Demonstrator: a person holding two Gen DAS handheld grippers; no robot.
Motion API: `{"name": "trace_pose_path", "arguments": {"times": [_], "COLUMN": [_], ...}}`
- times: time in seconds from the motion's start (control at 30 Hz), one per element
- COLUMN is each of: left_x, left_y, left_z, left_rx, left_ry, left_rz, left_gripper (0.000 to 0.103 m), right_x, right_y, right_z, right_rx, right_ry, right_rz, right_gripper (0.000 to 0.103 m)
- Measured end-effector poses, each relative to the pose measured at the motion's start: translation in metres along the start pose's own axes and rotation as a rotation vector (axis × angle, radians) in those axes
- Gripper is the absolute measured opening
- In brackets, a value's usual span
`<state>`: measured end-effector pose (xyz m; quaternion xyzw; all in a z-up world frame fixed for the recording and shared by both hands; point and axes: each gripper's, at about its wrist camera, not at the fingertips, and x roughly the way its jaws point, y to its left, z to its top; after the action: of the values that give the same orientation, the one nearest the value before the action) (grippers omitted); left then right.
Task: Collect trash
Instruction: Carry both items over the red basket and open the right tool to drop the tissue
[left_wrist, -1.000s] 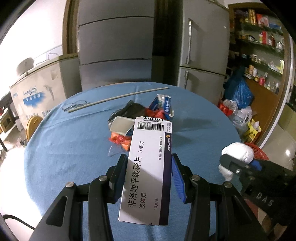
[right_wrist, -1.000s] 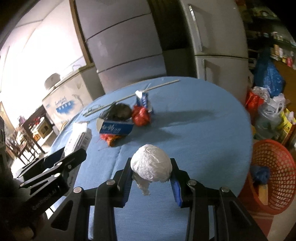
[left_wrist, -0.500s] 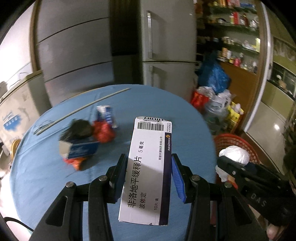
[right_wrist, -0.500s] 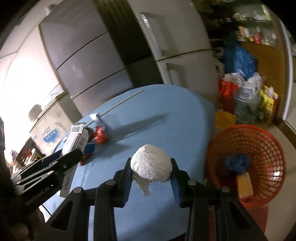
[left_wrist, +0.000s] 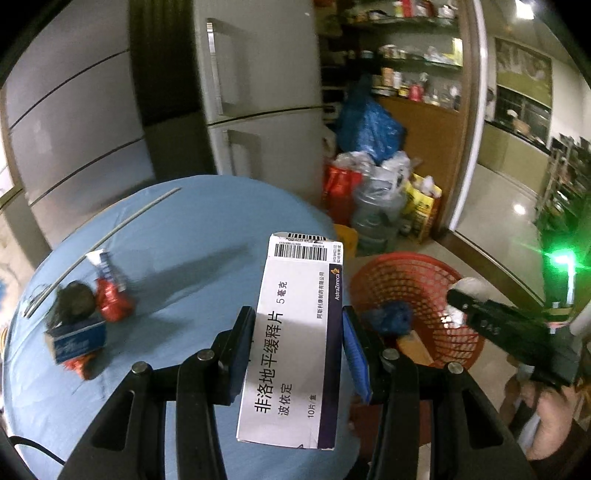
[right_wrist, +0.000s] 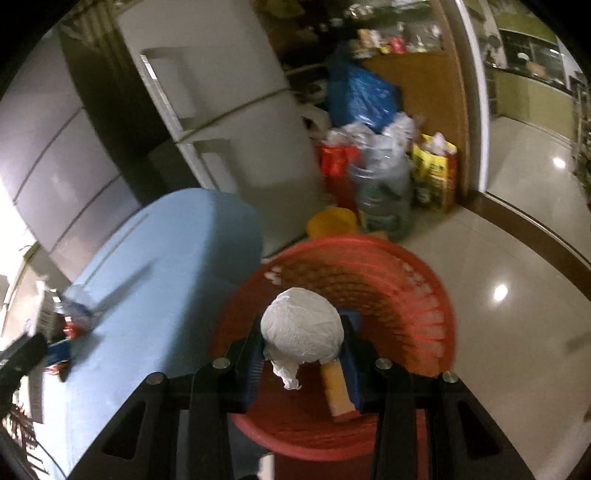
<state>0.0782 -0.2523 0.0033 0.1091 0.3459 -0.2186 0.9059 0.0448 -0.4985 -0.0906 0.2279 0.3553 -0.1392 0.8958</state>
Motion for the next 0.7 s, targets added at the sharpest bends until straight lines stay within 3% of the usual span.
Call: {"name": "trace_pose_path", "arguments": {"times": [0.47, 0.5, 0.57, 0.63, 0.7], "left_x": [0.044, 0.046, 0.051, 0.052, 0.054], "left_y": [-0.073, -0.075, -0.079, -0.082, -0.084], "left_z": [0.018, 0.018, 0.019, 0.019, 0.020], "left_rx": [0.103, 0.107, 0.112, 0.118, 0.124], "left_ry": [0.072, 0.077, 0.087, 0.091, 0.095], "left_rz": [-0.111, -0.111, -0.119, -0.120, -0.122], "left_gripper": [0.048, 0.048, 0.048, 0.048, 0.048], "right_x": [0.033, 0.033, 0.036, 0.034, 0.033], "right_y": [-0.042, -0.045, -0.047, -0.048, -0.053], "right_z": [0.009, 0.010, 0.011, 0.011, 0.013], "right_rx": [0.038, 0.042, 0.052, 0.062, 0.081], "right_ry": [0.083, 0.088, 0.102, 0.095, 0.086], "right_rz": [-0.033, -0.032, -0.018, -0.021, -0.029], "right_gripper": [0.043, 0.045, 0.065, 0.074, 0.075]}}
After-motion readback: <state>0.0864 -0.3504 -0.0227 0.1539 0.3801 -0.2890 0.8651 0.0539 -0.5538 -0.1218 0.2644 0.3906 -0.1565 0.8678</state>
